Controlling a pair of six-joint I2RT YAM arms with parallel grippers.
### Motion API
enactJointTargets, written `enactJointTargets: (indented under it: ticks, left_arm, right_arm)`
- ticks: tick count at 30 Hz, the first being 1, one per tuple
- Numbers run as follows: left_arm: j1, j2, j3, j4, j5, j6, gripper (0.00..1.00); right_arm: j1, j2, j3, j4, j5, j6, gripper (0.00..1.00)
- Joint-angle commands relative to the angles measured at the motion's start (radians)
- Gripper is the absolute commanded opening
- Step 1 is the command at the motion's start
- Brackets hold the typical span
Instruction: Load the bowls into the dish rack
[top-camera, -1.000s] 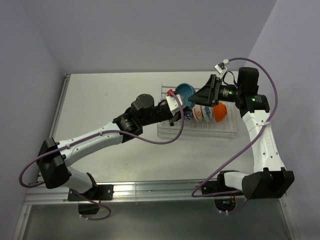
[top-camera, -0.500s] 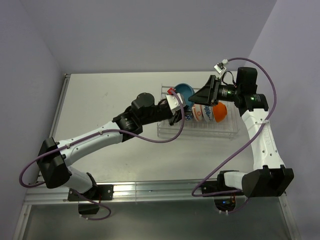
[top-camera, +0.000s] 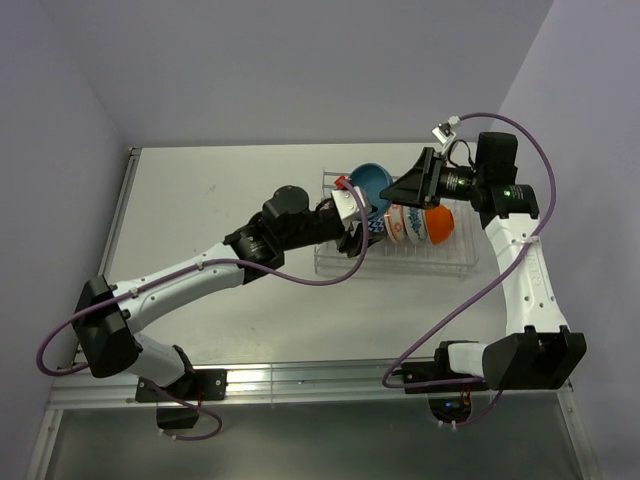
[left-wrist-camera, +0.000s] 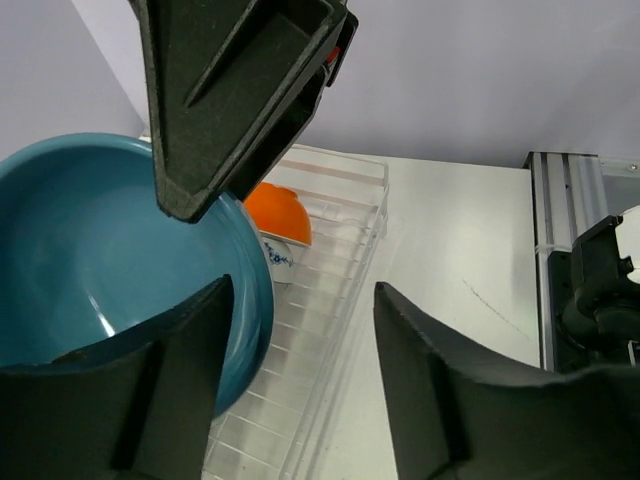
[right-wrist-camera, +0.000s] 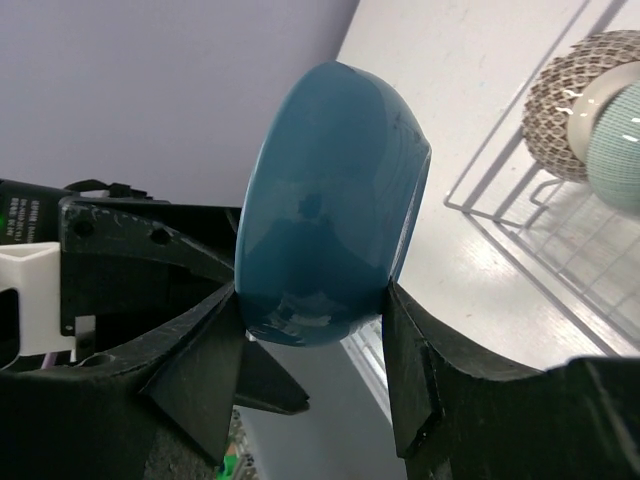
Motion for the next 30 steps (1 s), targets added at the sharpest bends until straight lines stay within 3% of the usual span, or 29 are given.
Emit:
enactJointTargets:
  ticks: [1, 8, 9, 12, 30]
  left_arm:
    - [0.003, -0.055, 0.015, -0.008, -0.028, -0.031, 0.67]
    - [0.078, -0.064, 0.121, -0.132, 0.061, -0.211, 0.87]
    - [0.088, -0.07, 0.124, -0.14, 0.066, -0.223, 0.94]
    - [0.101, -0.098, 0.139, -0.19, 0.078, -0.241, 0.99]
    - [0.277, -0.135, 0.196, -0.499, 0.029, -0.26, 0.99]
  right_arm:
    - [-0.022, 0.001, 0.069, -0.039, 0.03, -0.065, 0.0]
    - [-0.075, 0.014, 0.083, -0.139, 0.105, -0.172, 0.0]
    - [-0.082, 0.016, 0.091, -0.148, 0.131, -0.185, 0.0]
    - [-0.114, 0.031, 0.133, -0.209, 0.191, -0.249, 0.0]
    - [-0.181, 0.14, 0.38, -0.557, 0.826, -0.626, 0.0]
